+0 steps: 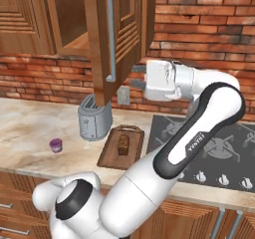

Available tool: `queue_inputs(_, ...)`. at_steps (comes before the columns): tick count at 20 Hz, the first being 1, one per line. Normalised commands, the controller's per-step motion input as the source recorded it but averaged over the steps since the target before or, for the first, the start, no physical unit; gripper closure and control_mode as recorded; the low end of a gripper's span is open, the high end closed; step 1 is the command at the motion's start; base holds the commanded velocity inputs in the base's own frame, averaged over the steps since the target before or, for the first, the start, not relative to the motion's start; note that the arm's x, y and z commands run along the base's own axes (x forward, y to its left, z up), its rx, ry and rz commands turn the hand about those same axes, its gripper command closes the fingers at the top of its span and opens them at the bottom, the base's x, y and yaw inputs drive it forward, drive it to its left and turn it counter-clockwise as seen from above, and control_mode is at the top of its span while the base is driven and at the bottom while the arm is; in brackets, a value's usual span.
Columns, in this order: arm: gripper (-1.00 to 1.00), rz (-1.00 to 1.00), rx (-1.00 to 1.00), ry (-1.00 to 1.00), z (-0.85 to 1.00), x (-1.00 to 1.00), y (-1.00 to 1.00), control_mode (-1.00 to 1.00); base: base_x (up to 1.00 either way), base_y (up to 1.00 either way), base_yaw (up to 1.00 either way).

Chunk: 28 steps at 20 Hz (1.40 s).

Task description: Pick the bread, place it on the cutting board, pick the jam, place it on the counter, and close the cabinet.

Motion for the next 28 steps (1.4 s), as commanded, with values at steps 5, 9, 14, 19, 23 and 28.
queue_inputs(5, -1.00, -0.08, 0.00, 0.00, 0.06, -0.12, 0.41, -1.00, 0.00, 0.00, 0.00)
queue_inputs(9, -1.00, -0.13, 0.00, 0.00, 0.00, -0.08, 0.39, -1.00, 0.00, 0.00, 0.00)
queue_inputs(14, -1.00, -0.18, 0.00, 0.00, 0.00, -0.13, 0.40, -1.00, 0.00, 0.00, 0.00)
queue_inputs(19, -1.00, -0.22, 0.00, 0.00, 0.00, -0.17, 0.45, -1.00, 0.00, 0.00, 0.00)
queue_inputs(23, -1.00, -0.23, 0.00, 0.00, 0.00, -0.20, 0.47, -1.00, 0.00, 0.00, 0.00)
queue_inputs(28, -1.00, -0.24, 0.00, 0.00, 0.00, -0.12, 0.52, -1.00, 0.00, 0.00, 0.00)
